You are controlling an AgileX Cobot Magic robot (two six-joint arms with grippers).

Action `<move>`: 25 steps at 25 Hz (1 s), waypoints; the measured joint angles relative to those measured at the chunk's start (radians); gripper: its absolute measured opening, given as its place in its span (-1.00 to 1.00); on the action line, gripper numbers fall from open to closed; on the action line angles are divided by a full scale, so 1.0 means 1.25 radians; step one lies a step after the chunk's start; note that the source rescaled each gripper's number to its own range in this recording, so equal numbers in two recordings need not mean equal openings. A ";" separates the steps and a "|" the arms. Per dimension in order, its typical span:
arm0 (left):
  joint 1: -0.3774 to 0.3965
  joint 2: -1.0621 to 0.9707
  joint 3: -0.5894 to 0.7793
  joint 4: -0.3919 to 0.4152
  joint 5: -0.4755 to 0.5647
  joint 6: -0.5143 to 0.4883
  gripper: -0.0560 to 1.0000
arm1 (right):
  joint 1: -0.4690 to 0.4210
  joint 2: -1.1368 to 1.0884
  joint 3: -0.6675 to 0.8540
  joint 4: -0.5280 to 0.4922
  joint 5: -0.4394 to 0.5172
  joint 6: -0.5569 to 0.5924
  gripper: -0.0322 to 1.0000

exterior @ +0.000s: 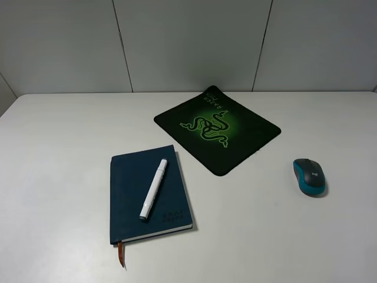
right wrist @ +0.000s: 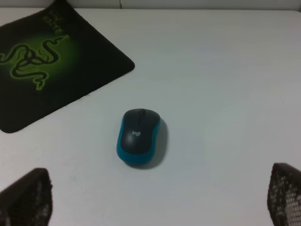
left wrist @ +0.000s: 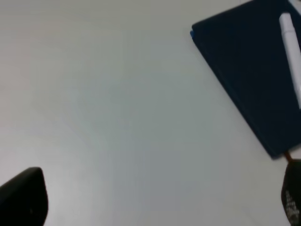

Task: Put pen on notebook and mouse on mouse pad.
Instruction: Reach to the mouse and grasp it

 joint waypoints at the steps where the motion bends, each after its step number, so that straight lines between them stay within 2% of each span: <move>1: 0.015 -0.004 0.000 -0.009 0.000 0.012 1.00 | 0.000 0.000 0.000 0.000 0.000 0.000 1.00; 11: 0.144 -0.007 0.000 -0.065 0.000 0.098 1.00 | 0.000 0.000 0.000 0.000 0.000 0.000 1.00; 19: 0.158 -0.009 0.000 -0.066 0.000 0.104 1.00 | 0.000 0.000 0.000 0.000 0.000 0.000 1.00; 25: 0.158 -0.068 0.000 -0.067 -0.001 0.104 1.00 | 0.000 0.000 0.000 0.001 0.000 0.000 1.00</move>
